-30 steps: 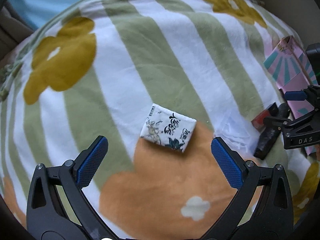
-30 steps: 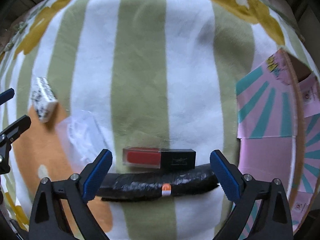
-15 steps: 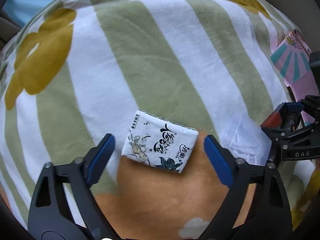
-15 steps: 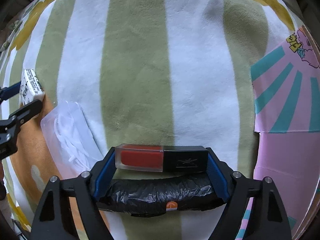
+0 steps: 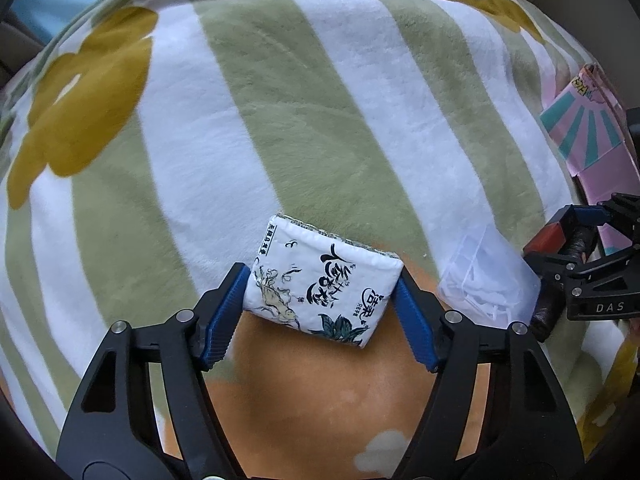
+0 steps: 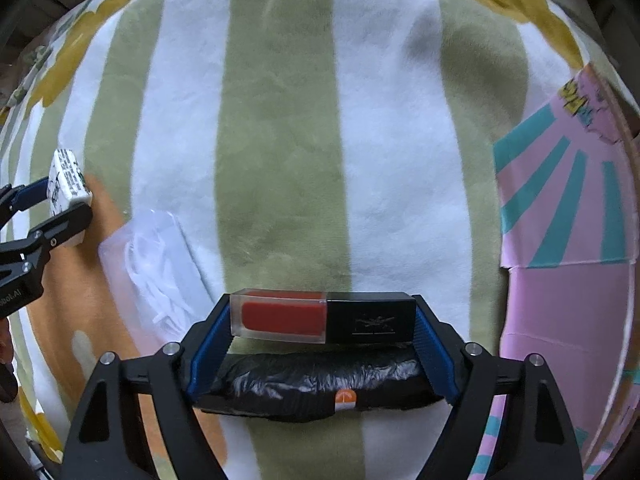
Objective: Organize objects
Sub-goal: 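Grasp the white tissue pack with left tool while right tool grasps the lipstick, then carry the tissue pack and lipstick with both tools over the box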
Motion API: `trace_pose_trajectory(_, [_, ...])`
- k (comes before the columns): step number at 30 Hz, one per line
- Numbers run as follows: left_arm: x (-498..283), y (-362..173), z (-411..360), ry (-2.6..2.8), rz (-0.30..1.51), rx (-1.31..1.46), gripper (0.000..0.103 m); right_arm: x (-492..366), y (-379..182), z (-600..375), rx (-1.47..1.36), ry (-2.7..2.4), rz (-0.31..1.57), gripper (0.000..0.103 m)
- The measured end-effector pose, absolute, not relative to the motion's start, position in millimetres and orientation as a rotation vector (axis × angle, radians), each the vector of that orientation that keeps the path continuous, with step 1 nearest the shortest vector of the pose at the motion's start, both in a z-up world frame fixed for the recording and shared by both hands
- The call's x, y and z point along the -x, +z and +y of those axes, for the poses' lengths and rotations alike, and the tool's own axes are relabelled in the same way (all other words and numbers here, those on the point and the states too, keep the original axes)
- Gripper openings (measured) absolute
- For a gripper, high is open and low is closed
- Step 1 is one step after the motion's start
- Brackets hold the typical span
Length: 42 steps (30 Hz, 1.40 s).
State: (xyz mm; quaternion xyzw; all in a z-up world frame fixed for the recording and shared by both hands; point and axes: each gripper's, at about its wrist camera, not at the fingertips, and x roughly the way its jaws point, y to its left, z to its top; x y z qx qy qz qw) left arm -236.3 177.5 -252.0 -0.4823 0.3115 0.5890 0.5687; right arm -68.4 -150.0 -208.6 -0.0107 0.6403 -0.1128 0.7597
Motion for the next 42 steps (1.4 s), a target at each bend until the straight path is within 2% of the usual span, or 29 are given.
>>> trace_pose_trajectory(7, [239.0, -226.7, 161.2, 1.426, 0.677, 1.131, 0.069, 81.3, -171.9, -147.6, 0.028, -0.233, 1.339, 0.08])
trace_pose_trajectory(14, [237.0, -176.1, 141.9, 1.493, 0.597, 1.121, 0.069, 100.2, -114.5, -132.3, 0.05, -0.191, 1.27, 0.08])
trace_pose_trajectory(18, [234.5, -144.9, 123.0, 1.557, 0.573, 1.126, 0.069, 106.3, -78.4, -103.3, 0.058, -0.169, 1.235, 0.08])
trace_pose_trajectory(19, [234.0, -136.5, 117.4, 1.573, 0.559, 1.13, 0.069, 87.3, -84.9, -98.9, 0.057, -0.163, 1.227, 0.08])
trace_pose_trajectory(28, [217.1, -76.0, 51.7, 1.702, 0.434, 1.222, 0.069, 131.8, -27.7, -67.9, 0.121, -0.062, 1.157, 0.08])
trace_pose_trajectory(34, [186.8, -51.1, 3.2, 1.763, 0.365, 1.304, 0.069, 177.6, -18.7, -54.4, 0.17, 0.028, 1.16, 0.08])
trace_pose_trajectory(42, [145.9, -50.4, -35.6, 1.775, 0.355, 1.333, 0.069, 216.7, -24.8, -53.5, 0.223, 0.09, 1.171, 0.08])
